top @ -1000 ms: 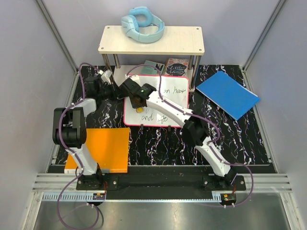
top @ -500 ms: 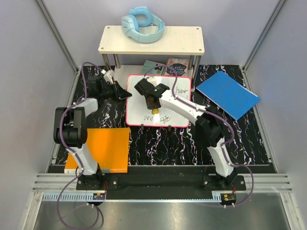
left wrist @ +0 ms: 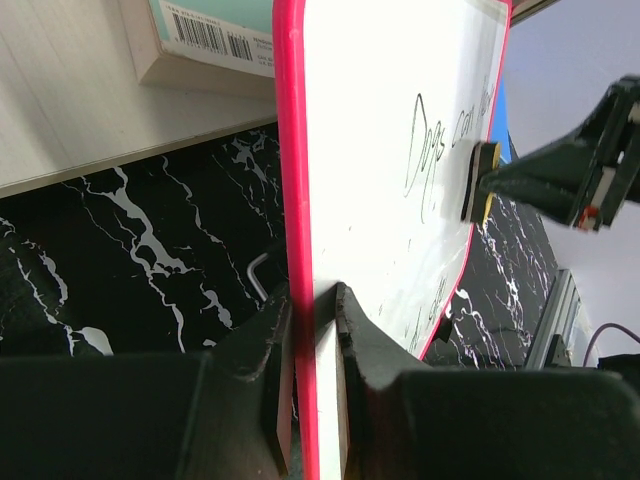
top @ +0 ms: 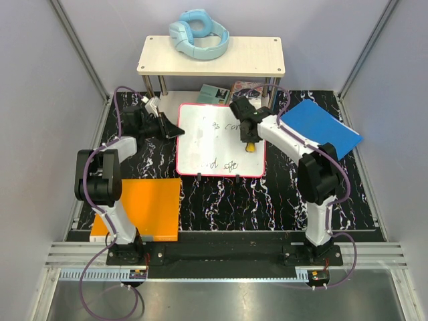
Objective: Erase the whiteboard
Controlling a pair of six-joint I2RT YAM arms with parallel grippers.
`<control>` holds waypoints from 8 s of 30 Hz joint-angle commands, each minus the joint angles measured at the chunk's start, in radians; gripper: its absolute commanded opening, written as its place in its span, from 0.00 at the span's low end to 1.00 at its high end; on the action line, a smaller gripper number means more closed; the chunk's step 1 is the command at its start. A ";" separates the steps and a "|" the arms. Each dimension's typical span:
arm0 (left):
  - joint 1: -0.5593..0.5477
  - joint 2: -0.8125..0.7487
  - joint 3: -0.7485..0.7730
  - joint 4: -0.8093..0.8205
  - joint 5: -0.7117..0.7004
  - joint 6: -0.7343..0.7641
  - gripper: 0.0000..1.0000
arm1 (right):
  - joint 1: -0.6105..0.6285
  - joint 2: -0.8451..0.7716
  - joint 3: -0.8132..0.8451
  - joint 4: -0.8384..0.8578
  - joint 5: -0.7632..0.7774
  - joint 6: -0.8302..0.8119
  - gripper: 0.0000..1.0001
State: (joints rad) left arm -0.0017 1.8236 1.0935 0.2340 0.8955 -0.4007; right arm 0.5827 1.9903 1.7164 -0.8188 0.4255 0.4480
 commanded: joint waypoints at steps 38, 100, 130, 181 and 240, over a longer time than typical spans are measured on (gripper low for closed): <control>-0.043 0.023 0.019 -0.051 -0.050 0.105 0.00 | 0.031 0.140 0.189 0.190 -0.122 -0.066 0.00; -0.081 -0.027 0.002 -0.099 -0.118 0.169 0.00 | -0.001 0.093 0.086 0.009 0.171 -0.009 0.00; -0.095 -0.023 0.011 -0.125 -0.130 0.195 0.00 | -0.159 0.071 0.221 0.106 0.012 -0.155 0.00; -0.116 -0.026 0.040 -0.176 -0.162 0.235 0.00 | 0.305 0.051 -0.036 0.231 -0.060 -0.223 0.00; -0.175 0.049 0.049 -0.028 0.054 0.118 0.32 | 0.445 0.079 -0.236 0.478 0.279 -0.224 0.00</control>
State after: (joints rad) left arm -0.1505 1.8603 1.1191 0.1371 0.8658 -0.2703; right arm 1.0451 2.0308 1.4570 -0.3782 0.7544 0.2310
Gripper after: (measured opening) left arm 0.371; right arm 0.056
